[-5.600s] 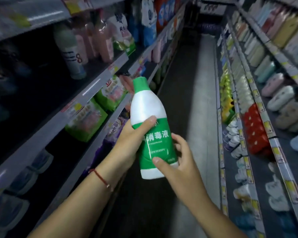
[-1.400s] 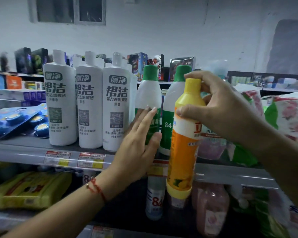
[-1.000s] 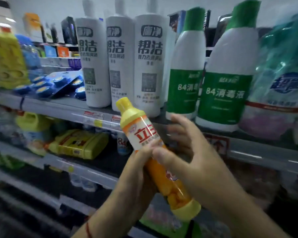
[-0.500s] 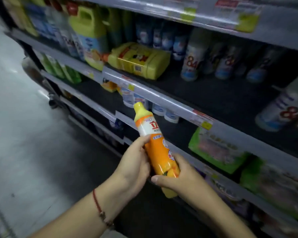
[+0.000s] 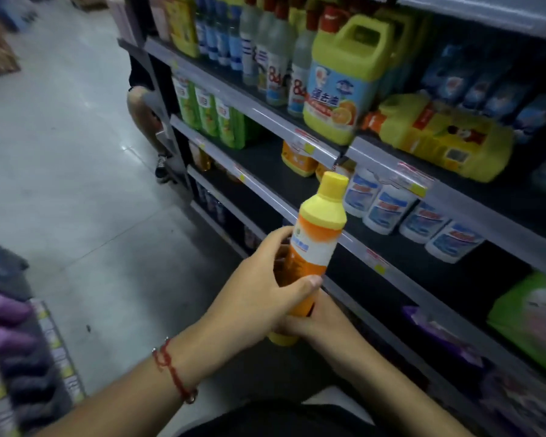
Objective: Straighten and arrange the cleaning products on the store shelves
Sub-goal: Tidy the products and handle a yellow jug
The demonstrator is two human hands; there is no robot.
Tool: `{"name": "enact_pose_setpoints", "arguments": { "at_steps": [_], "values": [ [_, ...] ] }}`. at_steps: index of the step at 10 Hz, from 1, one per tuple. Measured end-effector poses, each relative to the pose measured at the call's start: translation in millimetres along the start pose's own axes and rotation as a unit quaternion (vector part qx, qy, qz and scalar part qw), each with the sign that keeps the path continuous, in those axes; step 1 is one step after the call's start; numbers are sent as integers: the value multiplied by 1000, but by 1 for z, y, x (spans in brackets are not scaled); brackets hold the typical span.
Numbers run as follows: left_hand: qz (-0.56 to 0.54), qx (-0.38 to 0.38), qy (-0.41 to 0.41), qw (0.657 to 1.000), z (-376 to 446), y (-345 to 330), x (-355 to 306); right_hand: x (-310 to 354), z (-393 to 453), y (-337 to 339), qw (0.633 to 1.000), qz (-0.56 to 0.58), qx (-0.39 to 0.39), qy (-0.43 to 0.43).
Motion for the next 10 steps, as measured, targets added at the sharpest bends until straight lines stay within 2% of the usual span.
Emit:
{"name": "enact_pose_setpoints", "arguments": {
  "at_steps": [1, 2, 3, 4, 5, 6, 8, 10],
  "values": [
    [-40, -54, 6, 998, 3, 40, 39, 4, 24, -2, 987, -160, -6, -33],
    [-216, -104, 69, 968, 3, 72, 76, 15, 53, -3, 971, -220, -91, -11],
    [-395, -117, 145, 900, 3, 97, 104, 39, 88, -15, 911, -405, -70, 38],
    [-455, -137, 161, 865, 12, 133, 117, 51, 121, -28, 907, -415, -24, 67],
    [-446, -158, 159, 866, 38, 178, 121, 57, 163, -31, 946, -319, 15, 56],
    [-403, -163, 150, 888, 79, 223, 118, 70, 215, -20, 977, -205, 19, 47],
    [-283, -190, 94, 935, 182, 315, 65, 115, 337, 23, 996, -65, -21, 60],
    [-197, -235, -28, 951, 264, 403, -17, 205, 428, 64, 993, -11, -40, 113]
  ]
}}
Point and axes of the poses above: each hand's wrist, its own z-axis towards the middle knuckle, its own y-axis out of the back of the hand, x = y × z, the point moved 3 cm from there along z, towards the middle knuckle, and after that the axes turned 9 degrees about x, right-handed, at the moved point
